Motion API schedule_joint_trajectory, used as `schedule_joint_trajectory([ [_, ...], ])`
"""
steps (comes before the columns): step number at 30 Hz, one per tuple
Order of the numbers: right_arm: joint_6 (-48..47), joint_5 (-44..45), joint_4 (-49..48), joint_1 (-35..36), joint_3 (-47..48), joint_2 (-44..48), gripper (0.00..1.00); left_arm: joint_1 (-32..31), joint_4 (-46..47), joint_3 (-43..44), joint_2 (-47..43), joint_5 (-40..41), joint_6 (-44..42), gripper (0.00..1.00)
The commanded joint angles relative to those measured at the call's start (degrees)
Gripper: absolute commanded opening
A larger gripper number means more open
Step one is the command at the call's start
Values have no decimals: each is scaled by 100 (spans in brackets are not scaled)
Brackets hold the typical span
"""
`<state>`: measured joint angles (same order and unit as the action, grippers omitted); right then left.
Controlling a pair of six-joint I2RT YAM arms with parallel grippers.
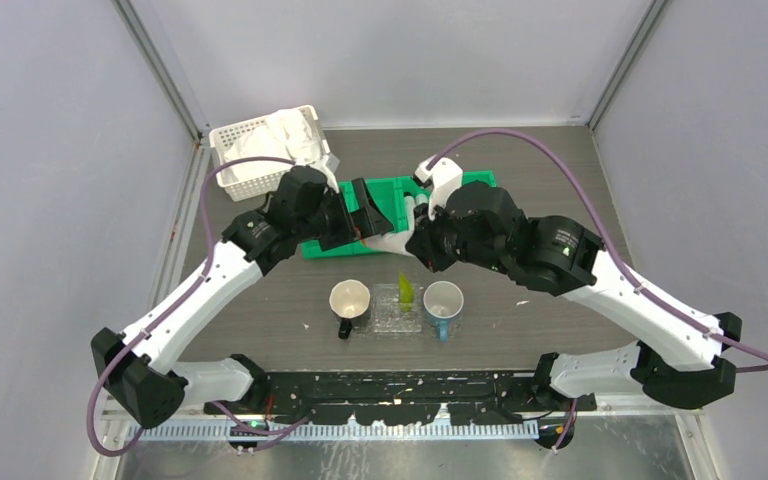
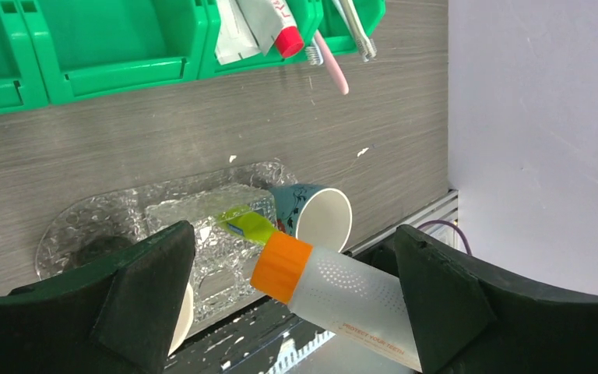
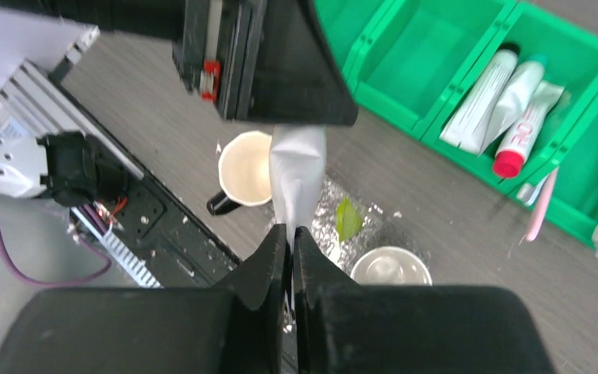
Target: Prepare toiletry sets of a toothbrush and toothpaste on the tray
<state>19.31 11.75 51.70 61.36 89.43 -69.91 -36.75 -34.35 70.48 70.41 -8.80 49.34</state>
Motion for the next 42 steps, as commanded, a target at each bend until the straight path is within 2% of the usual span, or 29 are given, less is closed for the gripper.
schedule_joint_trajectory([
  [1, -262, 668, -692, -48, 578, -92, 1, -155, 153, -173, -278, 143, -22, 100],
  [10, -154, 300, -627, -85, 572, -169, 1, -87, -206, 62, -355, 574, -304, 100],
  [15, -50, 72, -263, -88, 649, -170, 1, 585, -805, 448, -448, 709, -602, 100],
  [20, -75, -70, 771, -23, 1407, -699, 1, 790, -1489, 672, -877, 1765, -879, 100],
  [23, -125, -3, 1067, 96, 1565, -904, 1, 809, -1696, 631, -1102, 2024, -972, 100],
  [32, -507, 760, 658, 861, 992, -1181, 1, 810, -1780, 274, -1478, 1971, -953, 100],
  [42, -513, 919, 196, 959, 267, -1153, 1, 810, -1812, 126, -1601, 1970, -960, 100],
])
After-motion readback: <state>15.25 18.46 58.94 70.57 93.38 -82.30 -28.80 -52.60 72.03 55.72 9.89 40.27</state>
